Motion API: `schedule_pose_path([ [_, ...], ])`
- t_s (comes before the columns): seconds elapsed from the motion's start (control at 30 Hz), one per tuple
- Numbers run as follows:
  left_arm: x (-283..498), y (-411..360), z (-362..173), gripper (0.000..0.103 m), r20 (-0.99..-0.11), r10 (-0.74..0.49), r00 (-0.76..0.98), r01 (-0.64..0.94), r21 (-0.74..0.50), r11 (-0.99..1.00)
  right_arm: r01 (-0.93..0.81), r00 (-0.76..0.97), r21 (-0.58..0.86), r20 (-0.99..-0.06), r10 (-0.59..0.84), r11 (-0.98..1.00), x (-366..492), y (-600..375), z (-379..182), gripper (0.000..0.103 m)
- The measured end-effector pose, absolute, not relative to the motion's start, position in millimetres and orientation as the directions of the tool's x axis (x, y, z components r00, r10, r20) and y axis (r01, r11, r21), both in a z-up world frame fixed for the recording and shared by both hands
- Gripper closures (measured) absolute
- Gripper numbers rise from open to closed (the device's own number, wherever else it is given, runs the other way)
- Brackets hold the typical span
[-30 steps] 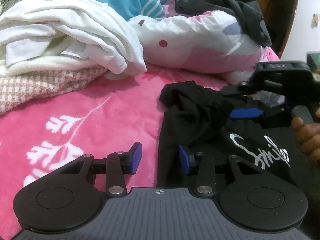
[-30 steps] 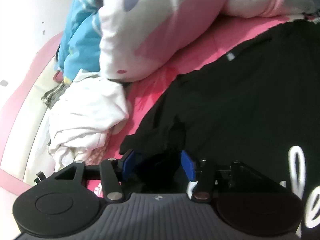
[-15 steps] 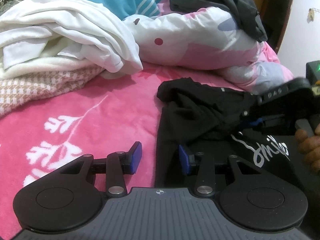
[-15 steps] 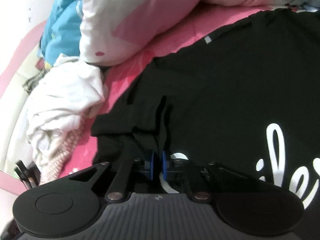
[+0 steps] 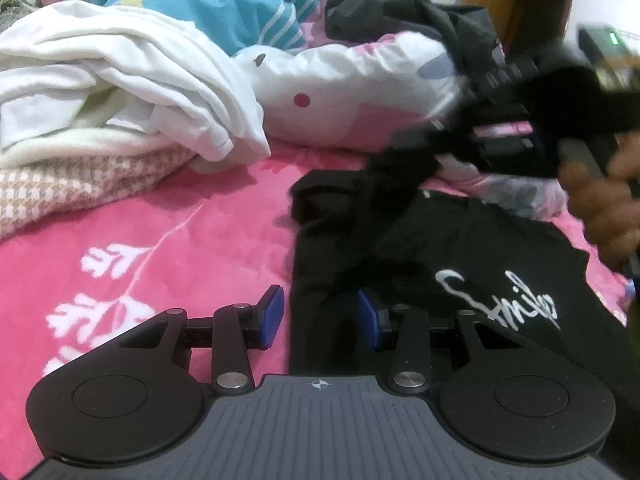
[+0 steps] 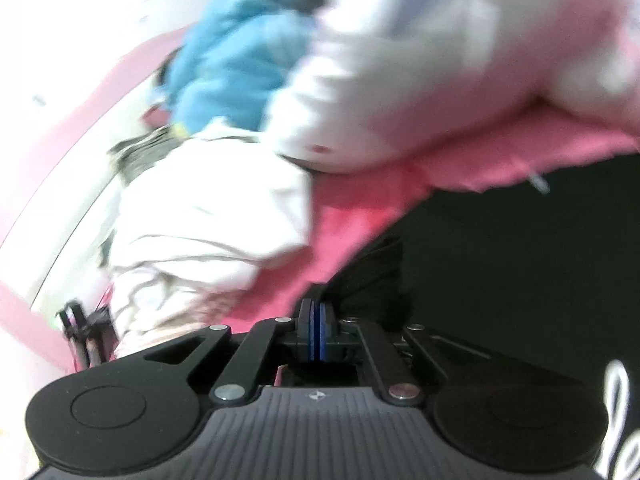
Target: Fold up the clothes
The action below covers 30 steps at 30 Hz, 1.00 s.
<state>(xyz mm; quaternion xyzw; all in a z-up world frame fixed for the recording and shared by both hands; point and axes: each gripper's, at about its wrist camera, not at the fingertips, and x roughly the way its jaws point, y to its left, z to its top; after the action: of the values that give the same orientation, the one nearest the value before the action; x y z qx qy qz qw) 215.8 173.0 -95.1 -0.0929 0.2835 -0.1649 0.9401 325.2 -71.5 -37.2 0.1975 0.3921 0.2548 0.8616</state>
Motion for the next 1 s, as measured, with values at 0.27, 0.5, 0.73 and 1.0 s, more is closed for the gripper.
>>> schedule_pose_path([
  [0.27, 217, 198, -90, 0.062, -0.435, -0.323, 0.840, 0.167, -0.359, 0.918, -0.498, 0.468, 0.419, -0.607, 0.642, 0.759, 348, 10, -18, 0.102],
  [0.5, 230, 218, -100, 0.062, -0.477, -0.293, 0.829, 0.062, -0.442, 0.895, -0.650, 0.330, 0.357, -0.663, 0.672, 0.671, 356, 70, -34, 0.102],
  [0.73, 237, 230, -107, 0.062, -0.490, -0.267, 0.830, -0.010, -0.492, 0.871, -0.735, 0.231, 0.321, -0.710, 0.666, 0.597, 358, 99, -58, 0.102],
  [1.0, 237, 225, -107, 0.062, -0.502, -0.245, 0.830, -0.021, -0.466, 0.884, -0.793, 0.180, 0.265, -0.758, 0.627, 0.548, 372, 134, -83, 0.096],
])
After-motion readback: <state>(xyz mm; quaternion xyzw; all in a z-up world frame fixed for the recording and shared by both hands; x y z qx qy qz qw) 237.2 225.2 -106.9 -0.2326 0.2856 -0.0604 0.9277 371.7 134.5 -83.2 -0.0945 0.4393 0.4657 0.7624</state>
